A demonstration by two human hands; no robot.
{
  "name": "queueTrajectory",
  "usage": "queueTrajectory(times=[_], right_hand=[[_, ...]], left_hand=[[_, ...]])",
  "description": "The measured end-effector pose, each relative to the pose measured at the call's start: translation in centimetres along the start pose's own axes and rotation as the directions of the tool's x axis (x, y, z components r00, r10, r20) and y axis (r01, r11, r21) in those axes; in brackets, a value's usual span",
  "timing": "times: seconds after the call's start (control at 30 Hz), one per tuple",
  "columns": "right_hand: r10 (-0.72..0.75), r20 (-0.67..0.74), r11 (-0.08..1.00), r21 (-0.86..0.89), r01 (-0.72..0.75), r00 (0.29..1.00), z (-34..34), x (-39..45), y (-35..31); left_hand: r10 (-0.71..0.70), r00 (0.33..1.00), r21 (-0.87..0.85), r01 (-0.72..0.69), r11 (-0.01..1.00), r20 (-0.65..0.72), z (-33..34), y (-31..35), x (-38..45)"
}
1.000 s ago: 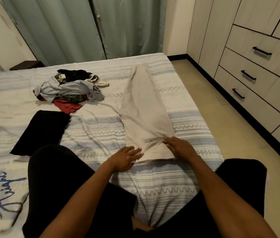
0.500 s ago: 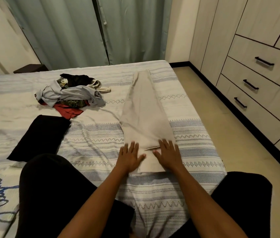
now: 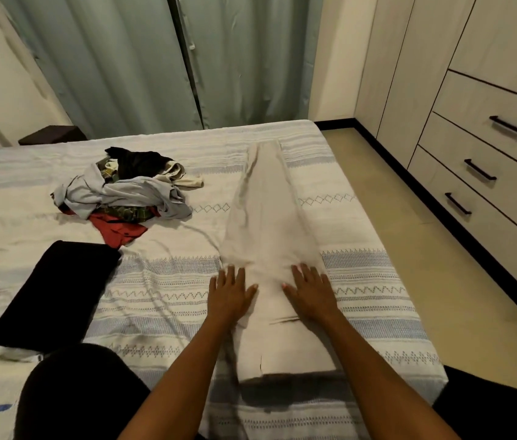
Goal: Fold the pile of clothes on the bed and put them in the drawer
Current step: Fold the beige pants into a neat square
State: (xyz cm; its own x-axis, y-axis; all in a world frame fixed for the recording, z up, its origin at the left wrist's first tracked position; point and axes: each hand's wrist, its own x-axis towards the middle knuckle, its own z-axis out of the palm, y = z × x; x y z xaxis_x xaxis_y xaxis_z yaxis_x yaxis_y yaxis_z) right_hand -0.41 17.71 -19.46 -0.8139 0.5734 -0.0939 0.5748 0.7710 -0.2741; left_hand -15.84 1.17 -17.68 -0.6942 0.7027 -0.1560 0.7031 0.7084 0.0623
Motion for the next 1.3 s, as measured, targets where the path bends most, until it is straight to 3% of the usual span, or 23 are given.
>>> queueTrajectory(times=[0.07, 0.13, 0.23, 0.3, 0.37, 0.5, 0.57, 0.6, 0.67, 0.73, 1.07, 1.3], right_hand=[[0.153, -0.007, 0.988, -0.006, -0.153, 0.988, 0.0, 2.0, 0.9], [0.225, -0.05, 0.974, 0.014, -0.225, 0.973, -0.4, 3.8, 0.9], [0.071, -0.111, 0.996, 0.052, -0.066, 0.991, -1.1, 8.8, -0.3], [-0.089, -0.025, 0.996, 0.022, 0.089, 0.996, -1.1, 11.5, -1.0], [-0.138, 0.043, 0.99, 0.009, 0.138, 0.99, -0.9, 14.0, -0.9], [0.044, -0.03, 0.999, 0.005, -0.044, 0.999, -1.4, 20.8, 1.3], [0.152, -0.05, 0.988, 0.042, -0.15, 0.987, -1.9, 25.0, 1.8], [0.138, -0.085, 0.99, 0.039, -0.135, 0.987, -2.1, 27.0, 1.7], [-0.042, -0.118, 0.999, 0.017, 0.044, 0.992, -2.3, 31.0, 0.9], [-0.182, -0.066, 0.983, 0.016, 0.184, 0.981, -1.8, 35.6, 0.6], [-0.135, -0.02, 0.991, -0.028, 0.135, 0.991, -3.2, 58.7, 5.8], [-0.122, -0.008, 0.992, 0.009, 0.122, 0.992, -4.5, 68.0, 7.6]], left_hand=[[-0.072, 0.996, -0.003, 0.072, 0.997, -0.052, 0.3, -0.7, 2.1], [-0.048, 0.986, 0.024, 0.052, 0.998, -0.158, -0.4, -0.4, 3.7], [0.043, 0.956, -0.019, -0.051, 0.999, -0.29, -2.4, 0.9, 8.0], [0.141, 0.966, -0.072, -0.16, 0.984, -0.214, -2.0, 1.2, 10.6], [0.159, 0.986, -0.091, -0.164, 0.982, -0.059, -1.5, 0.9, 13.1], [0.085, 0.996, -0.11, -0.082, 0.991, 0.026, -1.3, 0.0, 19.6], [0.083, 0.996, -0.113, -0.084, 0.99, -0.014, -1.7, -0.1, 23.4], [0.089, 0.996, -0.124, -0.092, 0.988, -0.027, -2.0, 0.0, 25.2], [0.106, 0.993, -0.148, -0.111, 0.983, -0.044, -2.2, 0.2, 29.2], [0.123, 0.991, -0.149, -0.13, 0.98, -0.055, -2.2, 0.3, 33.4], [0.021, 0.993, -0.071, -0.03, 0.997, -0.117, -3.6, 0.3, 52.4], [-0.069, 0.992, -0.125, 0.055, 0.991, -0.104, -4.5, 0.3, 62.6]])
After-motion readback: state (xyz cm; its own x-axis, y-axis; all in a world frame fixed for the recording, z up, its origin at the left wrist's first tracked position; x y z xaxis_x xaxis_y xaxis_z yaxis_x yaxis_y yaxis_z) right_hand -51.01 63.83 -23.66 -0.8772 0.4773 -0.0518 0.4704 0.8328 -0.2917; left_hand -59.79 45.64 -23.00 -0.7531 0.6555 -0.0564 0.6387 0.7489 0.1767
